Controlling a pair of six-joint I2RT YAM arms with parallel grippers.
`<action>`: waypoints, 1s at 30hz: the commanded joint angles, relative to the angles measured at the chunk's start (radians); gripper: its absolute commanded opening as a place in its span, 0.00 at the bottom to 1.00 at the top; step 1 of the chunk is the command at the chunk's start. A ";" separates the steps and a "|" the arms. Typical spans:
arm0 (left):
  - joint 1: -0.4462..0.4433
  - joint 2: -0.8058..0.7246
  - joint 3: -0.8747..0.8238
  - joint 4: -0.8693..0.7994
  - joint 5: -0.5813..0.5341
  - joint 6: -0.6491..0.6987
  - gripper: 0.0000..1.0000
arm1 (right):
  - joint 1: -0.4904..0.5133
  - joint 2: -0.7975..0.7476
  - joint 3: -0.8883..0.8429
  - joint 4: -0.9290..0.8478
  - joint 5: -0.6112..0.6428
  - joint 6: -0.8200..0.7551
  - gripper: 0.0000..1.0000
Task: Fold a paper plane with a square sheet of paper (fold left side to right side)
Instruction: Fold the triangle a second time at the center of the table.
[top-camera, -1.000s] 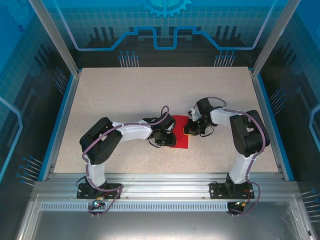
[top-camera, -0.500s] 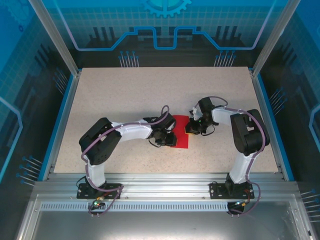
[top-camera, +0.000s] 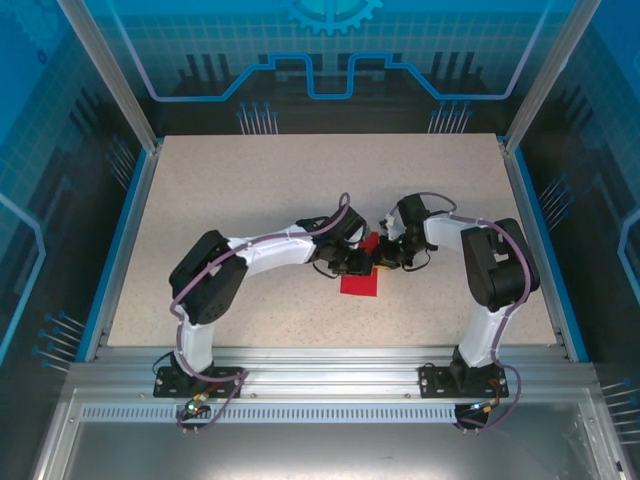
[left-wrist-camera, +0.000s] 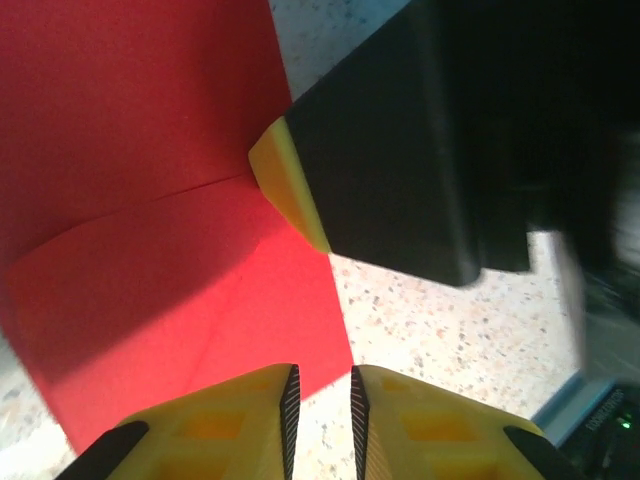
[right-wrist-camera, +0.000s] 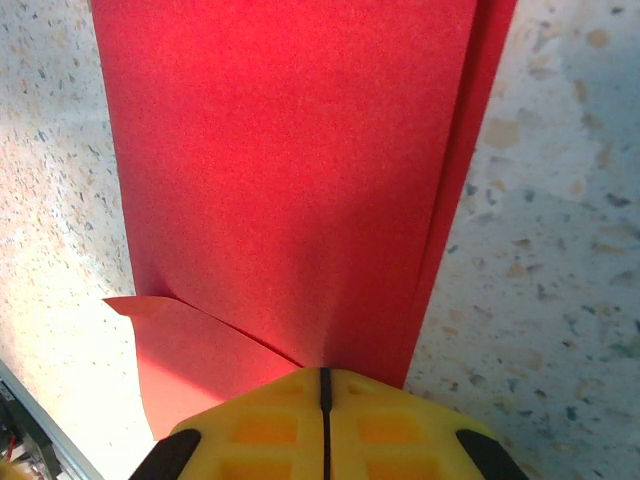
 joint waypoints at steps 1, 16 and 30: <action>-0.001 0.054 0.036 -0.022 0.043 0.025 0.25 | -0.010 0.043 -0.017 0.004 0.059 -0.008 0.07; 0.007 0.060 -0.073 -0.014 0.015 -0.007 0.24 | -0.007 0.038 -0.014 -0.015 0.079 -0.010 0.07; 0.031 -0.044 -0.313 0.068 0.039 -0.105 0.25 | -0.007 0.048 -0.012 -0.024 0.090 -0.011 0.07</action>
